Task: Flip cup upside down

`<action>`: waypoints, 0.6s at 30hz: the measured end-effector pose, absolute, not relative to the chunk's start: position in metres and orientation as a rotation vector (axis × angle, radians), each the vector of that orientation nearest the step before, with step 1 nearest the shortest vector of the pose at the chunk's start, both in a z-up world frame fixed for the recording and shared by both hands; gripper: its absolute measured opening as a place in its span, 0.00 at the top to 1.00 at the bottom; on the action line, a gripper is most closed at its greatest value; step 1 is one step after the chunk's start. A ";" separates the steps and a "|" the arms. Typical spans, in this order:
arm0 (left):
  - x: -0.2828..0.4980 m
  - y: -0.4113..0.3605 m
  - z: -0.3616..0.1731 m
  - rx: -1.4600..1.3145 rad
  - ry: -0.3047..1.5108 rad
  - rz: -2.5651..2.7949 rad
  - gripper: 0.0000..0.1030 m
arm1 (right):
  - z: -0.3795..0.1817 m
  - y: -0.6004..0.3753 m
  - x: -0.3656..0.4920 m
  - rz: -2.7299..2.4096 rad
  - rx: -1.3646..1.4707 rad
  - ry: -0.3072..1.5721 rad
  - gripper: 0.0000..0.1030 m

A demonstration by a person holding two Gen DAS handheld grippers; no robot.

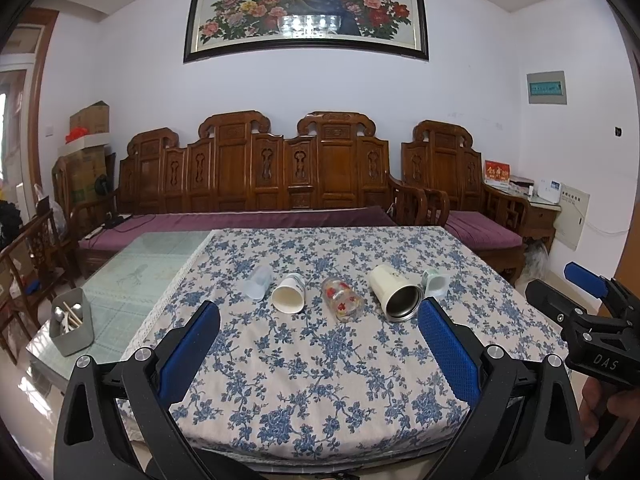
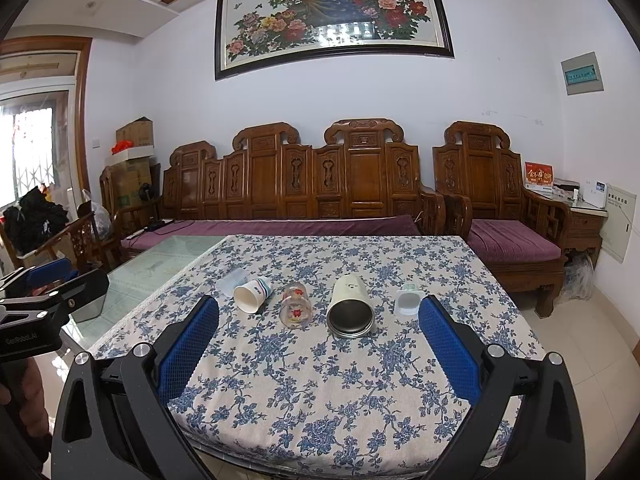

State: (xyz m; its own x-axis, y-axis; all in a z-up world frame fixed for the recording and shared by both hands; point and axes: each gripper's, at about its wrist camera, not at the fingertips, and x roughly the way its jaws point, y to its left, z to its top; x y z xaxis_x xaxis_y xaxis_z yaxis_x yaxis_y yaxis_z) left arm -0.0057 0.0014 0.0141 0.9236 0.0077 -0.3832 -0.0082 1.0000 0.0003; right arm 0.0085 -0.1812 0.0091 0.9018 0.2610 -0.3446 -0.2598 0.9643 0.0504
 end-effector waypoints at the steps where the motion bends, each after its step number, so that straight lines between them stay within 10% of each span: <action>1: -0.006 0.001 0.014 -0.001 0.393 0.009 0.08 | 0.009 -0.181 0.008 0.269 0.003 0.356 0.02; 18: -0.002 0.000 0.008 -0.004 0.396 0.006 0.08 | 0.007 -0.182 0.010 0.269 0.004 0.365 0.02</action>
